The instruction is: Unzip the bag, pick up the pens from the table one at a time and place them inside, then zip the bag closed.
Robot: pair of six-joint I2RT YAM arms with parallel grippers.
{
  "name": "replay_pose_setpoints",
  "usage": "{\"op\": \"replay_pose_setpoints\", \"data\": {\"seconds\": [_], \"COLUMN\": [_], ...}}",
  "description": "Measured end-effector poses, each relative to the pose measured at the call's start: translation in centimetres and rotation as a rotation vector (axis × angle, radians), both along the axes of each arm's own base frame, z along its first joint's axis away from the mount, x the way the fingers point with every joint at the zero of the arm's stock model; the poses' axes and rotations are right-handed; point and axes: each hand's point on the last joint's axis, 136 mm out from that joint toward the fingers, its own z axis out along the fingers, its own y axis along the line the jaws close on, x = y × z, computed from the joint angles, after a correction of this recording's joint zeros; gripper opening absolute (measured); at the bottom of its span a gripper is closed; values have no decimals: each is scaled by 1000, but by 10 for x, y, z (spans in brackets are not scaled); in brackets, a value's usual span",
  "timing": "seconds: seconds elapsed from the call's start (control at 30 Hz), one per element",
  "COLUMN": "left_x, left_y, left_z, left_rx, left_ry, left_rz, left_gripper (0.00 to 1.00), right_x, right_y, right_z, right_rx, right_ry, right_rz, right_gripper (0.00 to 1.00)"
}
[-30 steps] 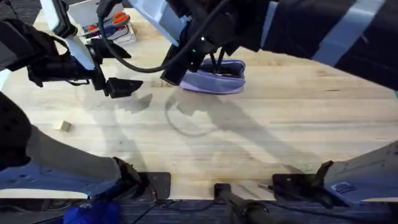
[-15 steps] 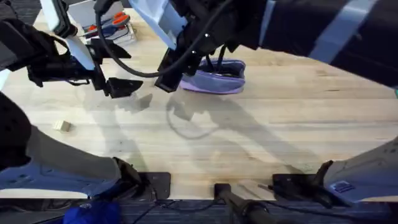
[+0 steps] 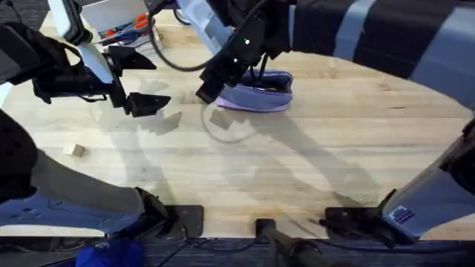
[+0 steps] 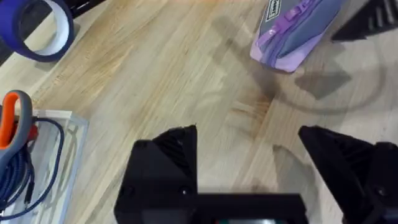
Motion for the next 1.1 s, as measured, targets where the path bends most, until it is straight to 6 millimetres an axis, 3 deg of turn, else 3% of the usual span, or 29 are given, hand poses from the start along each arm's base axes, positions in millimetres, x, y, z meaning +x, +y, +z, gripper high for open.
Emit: {"op": "replay_pose_setpoints", "data": {"seconds": [0.23,0.6,0.9,1.1], "left_x": [0,0,0,0], "left_y": [0,0,0,0], "left_z": [0,0,0,0], "left_rx": [0,0,0,0], "left_ry": [0,0,0,0], "left_rz": [0,0,0,0], "left_gripper": [994,993,993,993], "right_x": [11,13,14,13], "right_y": [7,11,12,11], "right_z": [3,-31,-36,-36], "right_rx": [58,25,21,20], "right_ry": [-10,37,44,46], "right_rz": [-12,-8,-12,-12], "right_gripper": [995,993,837,672]}}
